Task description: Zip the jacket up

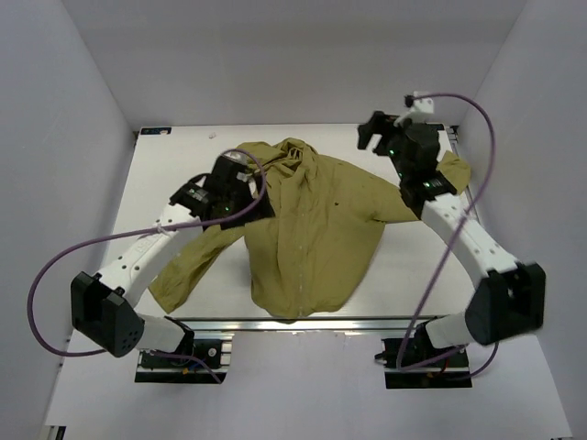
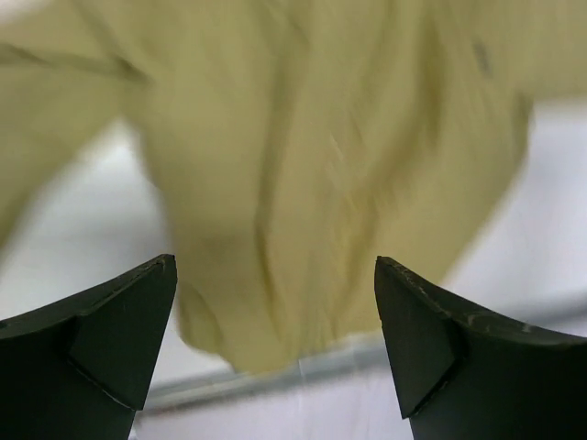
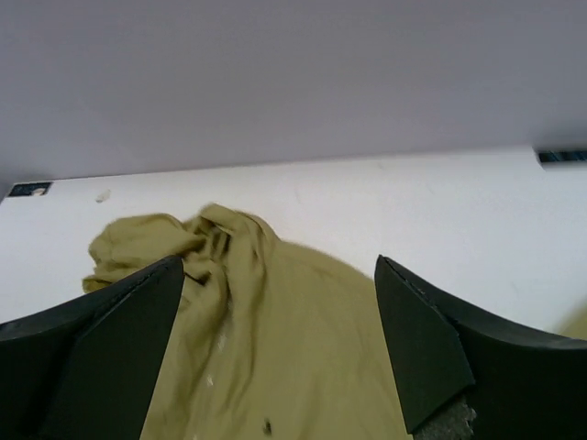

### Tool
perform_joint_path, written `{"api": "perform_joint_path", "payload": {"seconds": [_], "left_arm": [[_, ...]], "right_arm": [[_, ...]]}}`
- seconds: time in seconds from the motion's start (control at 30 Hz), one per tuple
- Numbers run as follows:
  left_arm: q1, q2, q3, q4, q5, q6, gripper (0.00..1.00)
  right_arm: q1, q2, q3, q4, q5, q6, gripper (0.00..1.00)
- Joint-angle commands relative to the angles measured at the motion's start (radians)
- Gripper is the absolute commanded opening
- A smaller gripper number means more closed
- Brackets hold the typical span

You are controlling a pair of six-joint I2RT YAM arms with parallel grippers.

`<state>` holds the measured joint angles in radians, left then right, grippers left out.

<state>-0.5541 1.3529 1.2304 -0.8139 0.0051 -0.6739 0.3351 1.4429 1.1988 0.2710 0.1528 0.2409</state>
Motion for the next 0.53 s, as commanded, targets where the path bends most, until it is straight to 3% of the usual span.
{"api": "perform_joint_path", "payload": {"seconds": [0.0,0.03,0.13,0.33,0.5], "left_arm": [[0.158,-0.003,0.089,-0.016,-0.274,-0.006,0.98],[0.230,-0.008,0.096,-0.001,-0.283,0.002,0.98],[0.307,-0.021,0.152,-0.042,-0.382,0.005,0.98],[0.443,-0.069,0.138,-0.037,-0.346,0.025,0.98],[0.480,-0.072,0.115,-0.033,-0.303,0.043,0.98]], "right_arm": [[-0.062,-0.126,-0.094,-0.330,0.154,0.145,0.89],[-0.071,-0.192,-0.110,-0.428,0.174,0.156,0.89],[-0.076,-0.325,-0.169,-0.541,0.293,0.181,0.89],[-0.076,-0.548,-0.294,-0.581,0.320,0.172,0.89],[-0.074,-0.582,-0.303,-0.590,0.341,0.166,0.89]]}}
